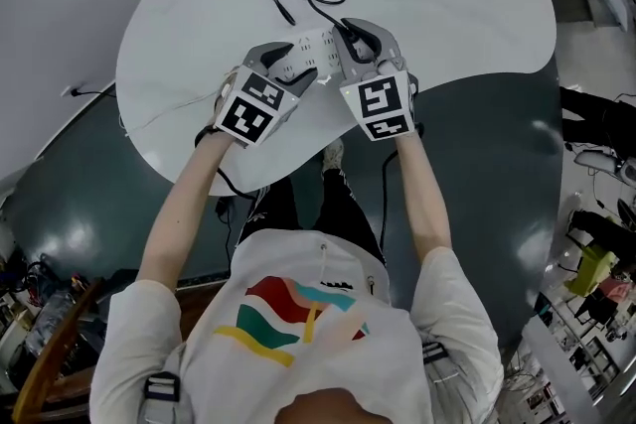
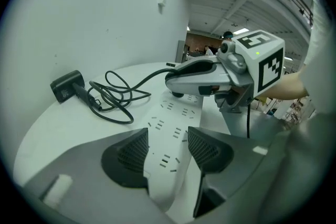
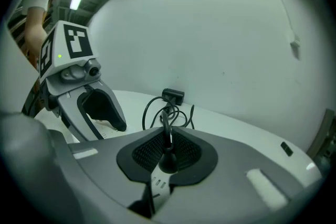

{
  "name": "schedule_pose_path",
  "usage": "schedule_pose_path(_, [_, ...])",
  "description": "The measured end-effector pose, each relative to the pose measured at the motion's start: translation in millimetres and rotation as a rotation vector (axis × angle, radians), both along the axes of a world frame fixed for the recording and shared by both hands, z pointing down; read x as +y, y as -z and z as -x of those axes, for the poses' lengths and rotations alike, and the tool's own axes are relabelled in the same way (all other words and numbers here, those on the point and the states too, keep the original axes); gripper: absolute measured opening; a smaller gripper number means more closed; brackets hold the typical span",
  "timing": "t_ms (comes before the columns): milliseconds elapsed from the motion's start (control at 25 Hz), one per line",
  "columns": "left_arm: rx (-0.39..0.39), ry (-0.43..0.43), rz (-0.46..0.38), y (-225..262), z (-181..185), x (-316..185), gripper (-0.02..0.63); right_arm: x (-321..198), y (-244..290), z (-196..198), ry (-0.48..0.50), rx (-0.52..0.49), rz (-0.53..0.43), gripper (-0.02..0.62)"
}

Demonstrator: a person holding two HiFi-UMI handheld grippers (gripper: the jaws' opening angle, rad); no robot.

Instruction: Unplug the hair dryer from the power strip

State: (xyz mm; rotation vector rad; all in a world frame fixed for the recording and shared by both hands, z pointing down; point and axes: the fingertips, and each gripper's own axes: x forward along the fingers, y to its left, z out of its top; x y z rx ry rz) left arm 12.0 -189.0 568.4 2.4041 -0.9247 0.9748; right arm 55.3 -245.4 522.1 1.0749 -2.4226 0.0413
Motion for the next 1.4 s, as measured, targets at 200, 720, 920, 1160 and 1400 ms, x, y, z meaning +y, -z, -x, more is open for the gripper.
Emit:
schedule_pose_path(200, [0.054, 0.002, 0.036, 5.5, 6.6, -1.0, 0.236, 5.0, 17.4, 12.1, 0.077, 0.018, -0.057, 0.049])
schedule_pose_path(720, [0.010, -0.114, 0.085, -10.9, -22.0, 20.0, 0.184, 11.6, 95.6, 12.9, 0.095, -0.174, -0.078, 0.058])
schedule_pose_path(920, [0.008, -0.104, 0.078, -6.8, -18.0, 20.1, 0.219, 15.4, 101.3, -4.4, 0.034, -0.237, -0.062, 0.058])
schedule_pose_path(1160, [-0.037, -0.124, 0.074, -9.6, -15.7, 21.4, 0.224, 9.9, 116.7, -9.0, 0.015, -0.235, -0.099, 0.058])
schedule_pose_path(1400, [-0.078, -0.144, 0.086, -20.4, -16.5, 24.1, 0.233, 12.7, 129.9, -11.2, 0.005, -0.228, -0.125, 0.058])
